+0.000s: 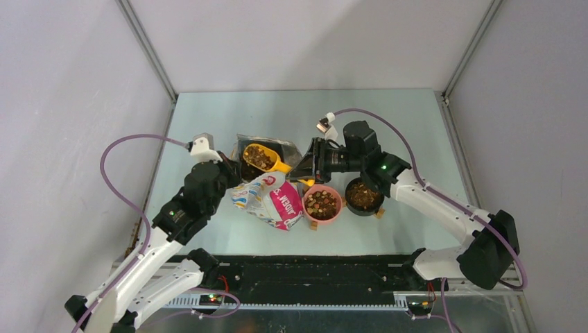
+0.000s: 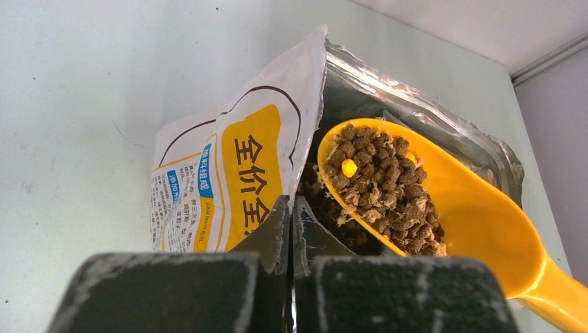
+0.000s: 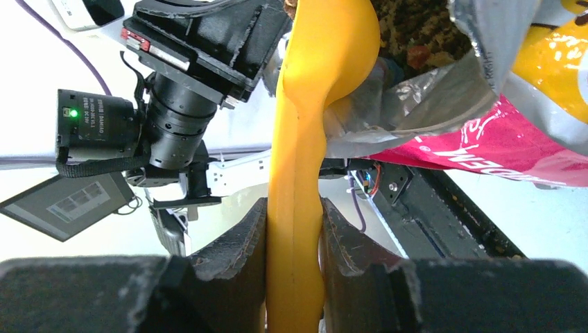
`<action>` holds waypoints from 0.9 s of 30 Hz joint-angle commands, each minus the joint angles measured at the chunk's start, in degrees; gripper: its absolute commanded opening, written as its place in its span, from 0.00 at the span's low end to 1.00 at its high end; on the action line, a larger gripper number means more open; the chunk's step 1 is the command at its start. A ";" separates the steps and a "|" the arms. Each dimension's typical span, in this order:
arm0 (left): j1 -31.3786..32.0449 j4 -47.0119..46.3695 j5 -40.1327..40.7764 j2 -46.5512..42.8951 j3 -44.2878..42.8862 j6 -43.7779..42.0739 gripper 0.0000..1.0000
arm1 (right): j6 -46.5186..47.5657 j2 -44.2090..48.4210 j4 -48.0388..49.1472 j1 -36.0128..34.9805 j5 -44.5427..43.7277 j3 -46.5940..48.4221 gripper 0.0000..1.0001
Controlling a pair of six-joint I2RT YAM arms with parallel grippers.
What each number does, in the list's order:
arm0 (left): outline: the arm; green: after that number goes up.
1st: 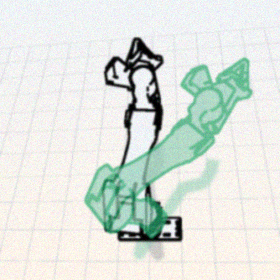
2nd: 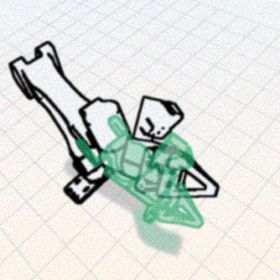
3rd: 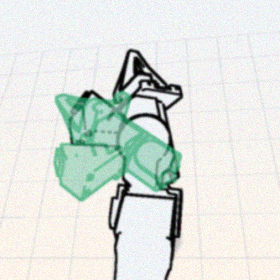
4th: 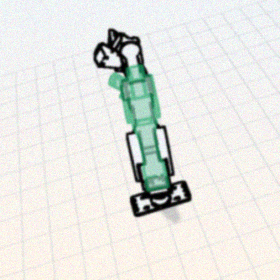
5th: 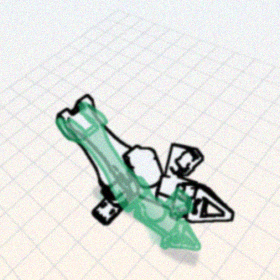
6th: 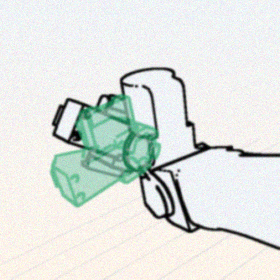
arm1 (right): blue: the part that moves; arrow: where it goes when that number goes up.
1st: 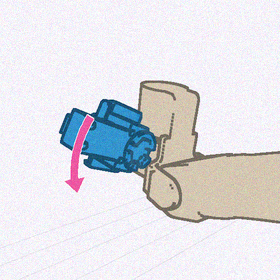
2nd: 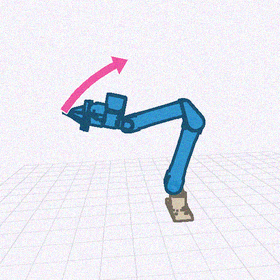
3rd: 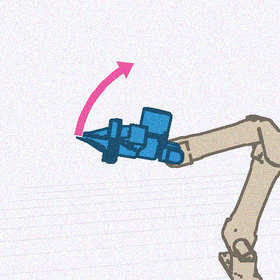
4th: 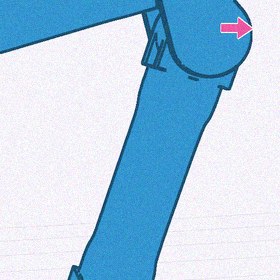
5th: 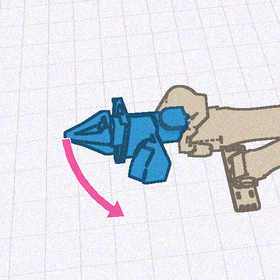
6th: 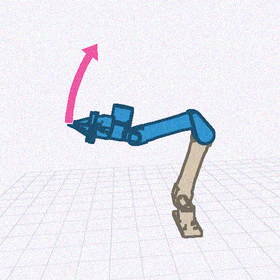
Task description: Serve the pet food
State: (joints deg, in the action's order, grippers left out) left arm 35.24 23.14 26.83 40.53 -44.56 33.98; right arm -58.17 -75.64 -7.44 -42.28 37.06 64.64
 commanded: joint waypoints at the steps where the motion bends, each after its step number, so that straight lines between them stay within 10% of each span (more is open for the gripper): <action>1: -0.09 0.58 -0.10 -0.54 0.74 -1.06 0.00 | -3.09 4.12 8.05 0.57 0.03 -2.42 0.00; 16: -0.09 0.21 -1.18 -1.15 1.09 -0.89 0.00 | -16.75 11.42 30.75 4.60 4.05 -20.86 0.00; 27: -0.10 0.22 -1.30 -1.33 1.14 -0.93 0.00 | -31.65 1.57 70.13 5.00 7.79 -30.40 0.00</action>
State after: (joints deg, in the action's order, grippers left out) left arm 35.22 22.90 26.39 39.55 -44.03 33.98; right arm -82.15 -70.76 40.77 -37.47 41.76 36.01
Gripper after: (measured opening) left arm 0.006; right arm 0.314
